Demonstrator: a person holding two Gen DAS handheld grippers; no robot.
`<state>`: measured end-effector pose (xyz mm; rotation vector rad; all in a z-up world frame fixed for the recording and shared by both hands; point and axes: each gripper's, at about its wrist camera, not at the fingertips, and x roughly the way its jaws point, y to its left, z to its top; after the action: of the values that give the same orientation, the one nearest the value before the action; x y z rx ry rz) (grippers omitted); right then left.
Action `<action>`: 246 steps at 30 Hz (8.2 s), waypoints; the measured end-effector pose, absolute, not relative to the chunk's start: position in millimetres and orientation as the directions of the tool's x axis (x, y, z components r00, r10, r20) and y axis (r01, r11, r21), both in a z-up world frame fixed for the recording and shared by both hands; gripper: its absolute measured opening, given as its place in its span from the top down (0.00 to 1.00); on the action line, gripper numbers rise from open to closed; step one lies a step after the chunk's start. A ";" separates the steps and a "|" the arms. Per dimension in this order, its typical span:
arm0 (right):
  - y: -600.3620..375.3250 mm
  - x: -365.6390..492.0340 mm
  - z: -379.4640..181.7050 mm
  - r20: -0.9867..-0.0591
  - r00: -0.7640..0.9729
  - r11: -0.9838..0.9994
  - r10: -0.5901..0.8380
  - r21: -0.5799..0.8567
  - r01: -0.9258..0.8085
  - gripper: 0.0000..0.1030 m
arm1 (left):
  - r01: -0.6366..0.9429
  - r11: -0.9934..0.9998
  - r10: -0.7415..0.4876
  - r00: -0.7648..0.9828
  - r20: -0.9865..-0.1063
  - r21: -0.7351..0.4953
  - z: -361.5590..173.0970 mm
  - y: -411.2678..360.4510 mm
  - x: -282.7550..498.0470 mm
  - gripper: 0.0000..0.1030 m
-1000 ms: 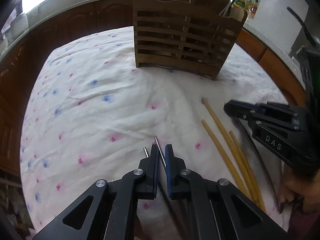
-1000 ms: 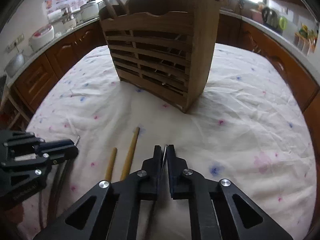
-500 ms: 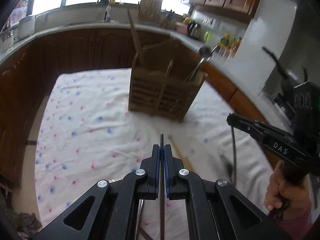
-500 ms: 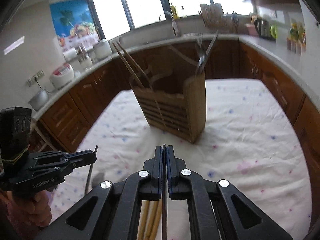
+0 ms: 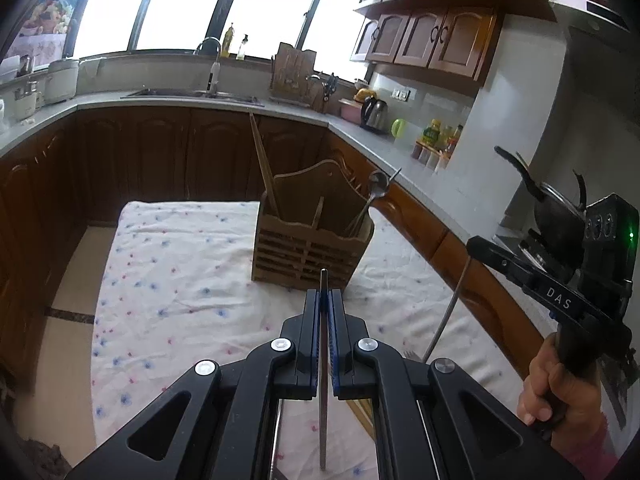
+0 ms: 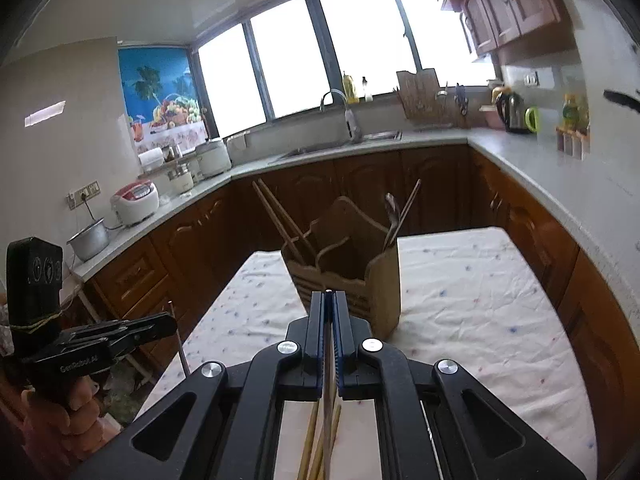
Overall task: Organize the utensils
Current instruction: 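Lift both metal chopsticks and carry them over the wooden holder, then lower the metal chopsticks into the holder and open both grippers, then move both grippers back over the remaining utensils, then grasp a thin metal utensil with the left gripper while the right gripper grasps a bamboo chopstick, then lift both utensils and carry them over the wooden holder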
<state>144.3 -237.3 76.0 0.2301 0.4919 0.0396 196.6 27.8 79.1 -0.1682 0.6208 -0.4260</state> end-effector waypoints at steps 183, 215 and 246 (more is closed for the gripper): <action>-224.4 173.6 -42.4 -0.665 0.725 0.942 0.178 0.328 0.069 0.49 | 0.316 0.948 -0.213 0.552 -0.806 -0.034 -26.8 -32.9 250.4 0.51; -211.6 235.6 -77.2 -0.798 0.583 0.981 0.154 0.194 0.007 0.95 | 0.354 0.933 -0.236 0.479 -0.846 -0.060 -54.9 -41.3 292.1 0.98; -225.9 147.3 50.4 -0.528 0.829 0.952 0.185 0.304 -0.018 0.95 | 0.338 0.905 -0.423 0.652 -0.629 -0.257 48.6 23.0 206.2 0.98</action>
<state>147.3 -225.9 50.4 0.2944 0.5860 0.1094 206.2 23.0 48.6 -0.1208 0.7438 -0.4331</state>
